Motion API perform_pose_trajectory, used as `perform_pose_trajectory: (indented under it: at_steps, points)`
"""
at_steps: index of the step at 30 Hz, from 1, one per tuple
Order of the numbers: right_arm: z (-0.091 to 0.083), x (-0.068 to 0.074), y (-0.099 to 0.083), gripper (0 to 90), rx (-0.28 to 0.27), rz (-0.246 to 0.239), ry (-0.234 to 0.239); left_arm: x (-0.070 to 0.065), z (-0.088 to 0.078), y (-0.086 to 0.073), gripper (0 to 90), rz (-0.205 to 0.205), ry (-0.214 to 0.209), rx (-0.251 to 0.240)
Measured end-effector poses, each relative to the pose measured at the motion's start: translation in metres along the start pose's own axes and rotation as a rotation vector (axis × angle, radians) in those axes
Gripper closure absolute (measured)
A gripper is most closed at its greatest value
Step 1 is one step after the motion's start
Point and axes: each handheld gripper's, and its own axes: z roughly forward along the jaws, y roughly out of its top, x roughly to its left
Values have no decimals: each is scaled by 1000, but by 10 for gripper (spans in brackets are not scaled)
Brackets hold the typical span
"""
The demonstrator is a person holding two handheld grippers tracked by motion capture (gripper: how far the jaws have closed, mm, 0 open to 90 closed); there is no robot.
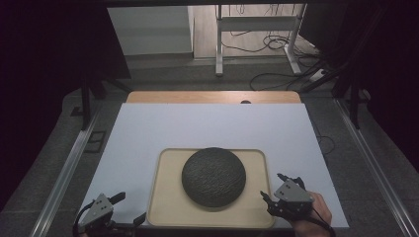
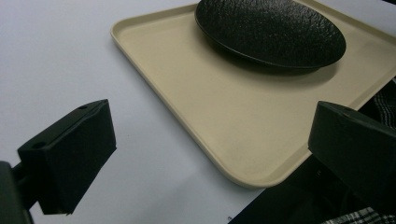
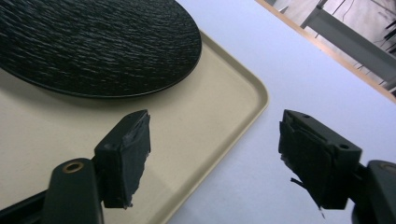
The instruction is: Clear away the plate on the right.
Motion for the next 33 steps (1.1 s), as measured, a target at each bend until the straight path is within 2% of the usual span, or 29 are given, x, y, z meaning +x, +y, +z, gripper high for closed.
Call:
perform_pose_trajectory:
  at_steps: [13,20,23,33]
  points:
    - [-13,-7,-10,171,-21,96,20,0,1,0,6,3,-3,4]
    - [-18,-10,-17,100,-23,123,14,-1,1,0,6,7,-6,8]
    - [-19,-11,-21,73,-20,120,7,0,1,0,6,7,-6,7]
    - [-30,-15,-30,48,-39,159,2,0,1,0,6,5,-7,7]
